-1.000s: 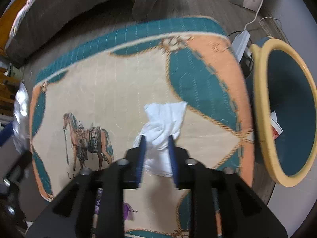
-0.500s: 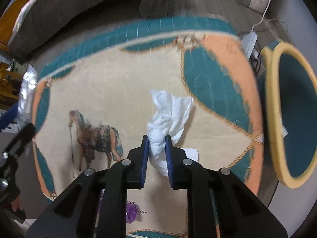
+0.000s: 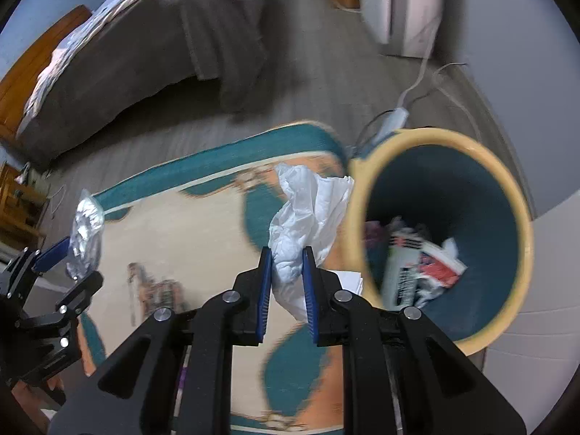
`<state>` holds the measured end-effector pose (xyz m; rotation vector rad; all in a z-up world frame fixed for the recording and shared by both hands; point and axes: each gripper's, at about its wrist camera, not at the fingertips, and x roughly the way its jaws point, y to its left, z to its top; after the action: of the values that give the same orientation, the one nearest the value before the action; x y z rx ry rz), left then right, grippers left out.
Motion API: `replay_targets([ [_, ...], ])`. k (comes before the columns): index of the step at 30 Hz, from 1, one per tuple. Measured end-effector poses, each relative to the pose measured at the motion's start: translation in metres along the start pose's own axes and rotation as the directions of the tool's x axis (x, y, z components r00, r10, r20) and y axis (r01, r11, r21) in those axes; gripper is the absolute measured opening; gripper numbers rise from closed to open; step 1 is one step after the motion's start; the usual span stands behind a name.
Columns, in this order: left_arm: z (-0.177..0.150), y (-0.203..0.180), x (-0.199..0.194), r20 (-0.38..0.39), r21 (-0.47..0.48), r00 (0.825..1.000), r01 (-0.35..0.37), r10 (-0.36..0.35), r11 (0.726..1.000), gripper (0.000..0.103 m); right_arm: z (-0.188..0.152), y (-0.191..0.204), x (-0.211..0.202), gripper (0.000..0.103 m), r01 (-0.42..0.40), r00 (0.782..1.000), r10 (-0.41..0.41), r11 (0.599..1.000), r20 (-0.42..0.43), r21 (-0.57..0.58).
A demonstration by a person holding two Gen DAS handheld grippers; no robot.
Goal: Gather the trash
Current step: 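Carry the white tissue over the bin with the right gripper, then open the right gripper to drop the white tissue into the bin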
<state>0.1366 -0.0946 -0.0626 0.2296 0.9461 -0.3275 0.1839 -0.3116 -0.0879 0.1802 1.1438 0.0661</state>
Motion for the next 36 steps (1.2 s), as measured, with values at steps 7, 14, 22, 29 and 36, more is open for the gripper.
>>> replay_targets([
  [7, 0.018, -0.051, 0.014, 0.000, 0.061, 0.999, 0.048, -0.048, 0.997, 0.070, 0.003, -0.061, -0.006, 0.016, 0.009, 1.000, -0.011, 0.995, 0.021, 0.099],
  [14, 0.032, -0.107, 0.028, -0.006, 0.107, 0.992, 0.125, -0.125, 0.986, 0.070, -0.002, -0.117, -0.006, 0.016, 0.016, 1.000, -0.019, 0.983, 0.010, 0.185],
  [22, 0.035, -0.161, 0.036, -0.019, 0.161, 0.986, 0.167, -0.166, 0.973, 0.070, 0.000, -0.160, -0.002, 0.016, 0.021, 1.000, -0.026, 0.955, 0.012, 0.297],
  [29, 0.053, -0.182, 0.054, -0.056, 0.116, 0.984, 0.175, -0.169, 0.978, 0.070, -0.002, -0.177, -0.004, 0.016, 0.022, 0.999, -0.033, 0.929, 0.025, 0.369],
  [36, 0.077, -0.204, 0.072, -0.027, 0.175, 0.991, 0.130, -0.127, 0.976, 0.070, -0.003, -0.195, -0.008, 0.016, -0.009, 0.998, -0.020, 0.891, 0.059, 0.454],
])
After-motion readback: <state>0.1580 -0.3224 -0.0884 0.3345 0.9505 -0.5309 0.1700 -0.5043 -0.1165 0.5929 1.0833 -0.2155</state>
